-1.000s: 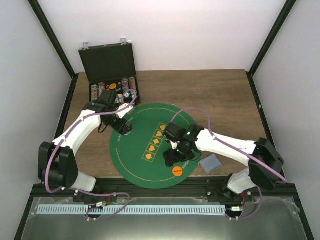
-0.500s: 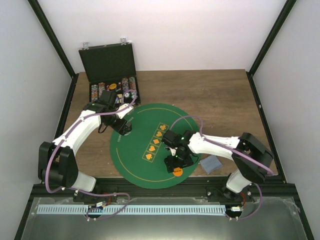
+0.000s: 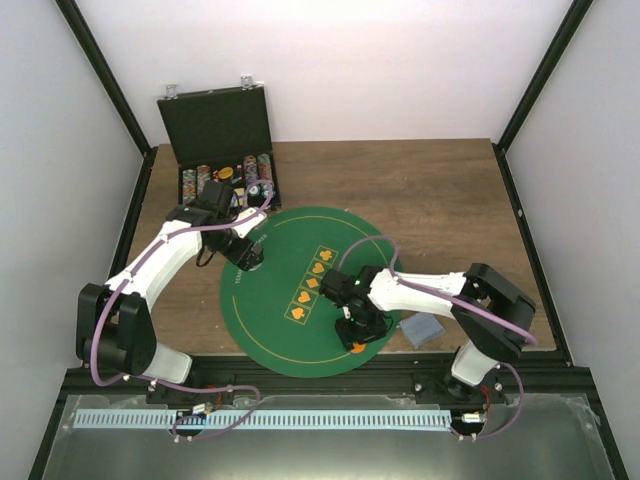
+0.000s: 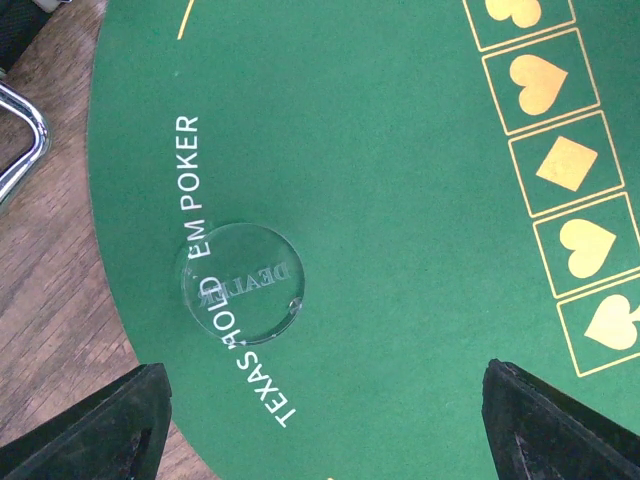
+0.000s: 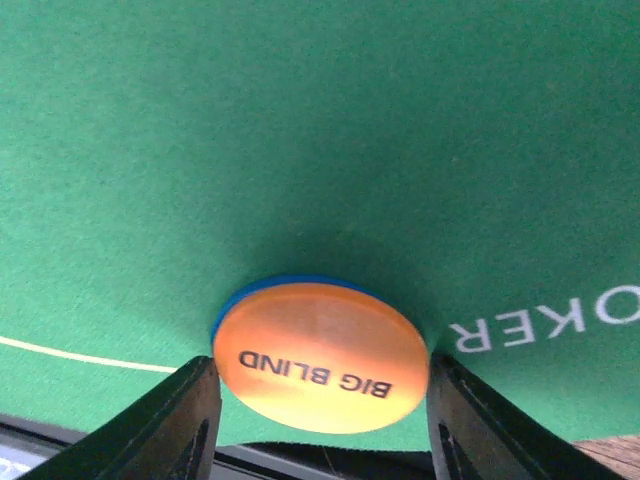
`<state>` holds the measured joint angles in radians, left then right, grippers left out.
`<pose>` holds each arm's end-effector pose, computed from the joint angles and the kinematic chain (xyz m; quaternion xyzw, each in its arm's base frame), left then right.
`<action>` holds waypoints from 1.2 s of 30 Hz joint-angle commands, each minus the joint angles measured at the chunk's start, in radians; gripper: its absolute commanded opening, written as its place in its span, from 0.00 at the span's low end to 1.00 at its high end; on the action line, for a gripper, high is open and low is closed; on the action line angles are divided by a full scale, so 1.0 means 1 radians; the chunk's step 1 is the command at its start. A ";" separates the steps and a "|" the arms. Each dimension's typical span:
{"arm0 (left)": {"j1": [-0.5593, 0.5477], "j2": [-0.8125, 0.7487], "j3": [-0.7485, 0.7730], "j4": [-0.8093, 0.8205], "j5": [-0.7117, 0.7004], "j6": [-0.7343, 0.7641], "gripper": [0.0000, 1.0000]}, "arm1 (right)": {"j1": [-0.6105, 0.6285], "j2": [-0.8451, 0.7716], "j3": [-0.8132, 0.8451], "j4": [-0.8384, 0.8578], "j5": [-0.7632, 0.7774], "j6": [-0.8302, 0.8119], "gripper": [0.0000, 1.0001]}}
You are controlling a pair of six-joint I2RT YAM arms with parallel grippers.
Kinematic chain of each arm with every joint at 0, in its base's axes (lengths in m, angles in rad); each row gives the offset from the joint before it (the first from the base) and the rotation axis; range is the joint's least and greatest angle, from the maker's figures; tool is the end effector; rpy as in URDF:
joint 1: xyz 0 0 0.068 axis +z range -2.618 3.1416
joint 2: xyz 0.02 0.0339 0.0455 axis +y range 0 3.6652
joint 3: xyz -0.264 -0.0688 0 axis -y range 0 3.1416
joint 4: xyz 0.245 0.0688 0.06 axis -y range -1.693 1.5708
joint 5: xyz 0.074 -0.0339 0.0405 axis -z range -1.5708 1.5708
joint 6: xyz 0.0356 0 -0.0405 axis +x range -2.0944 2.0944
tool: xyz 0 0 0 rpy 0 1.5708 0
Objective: Distribute texas hold em gaming equipment
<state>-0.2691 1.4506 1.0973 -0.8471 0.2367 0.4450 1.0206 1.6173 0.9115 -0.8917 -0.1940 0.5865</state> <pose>0.2661 -0.0820 0.2459 0.3615 0.9069 -0.0995 0.1923 0.1273 0.2207 0.1551 0.2131 -0.9721 -0.0577 0.0789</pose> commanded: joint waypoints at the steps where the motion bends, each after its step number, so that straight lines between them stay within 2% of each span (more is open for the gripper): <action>1: -0.001 -0.009 -0.006 0.011 0.001 -0.008 0.87 | 0.016 0.026 0.009 -0.047 0.058 0.034 0.55; 18: -0.002 -0.009 -0.003 0.009 -0.001 -0.006 0.87 | 0.018 0.001 0.068 -0.102 0.099 0.037 0.38; 36: 0.022 -0.009 -0.012 0.019 -0.024 -0.012 0.87 | 0.018 -0.027 0.165 -0.097 0.090 -0.011 0.35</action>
<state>-0.2615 1.4506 1.0973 -0.8463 0.2176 0.4450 1.0302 1.6180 1.0473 -0.9867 -0.1108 0.5850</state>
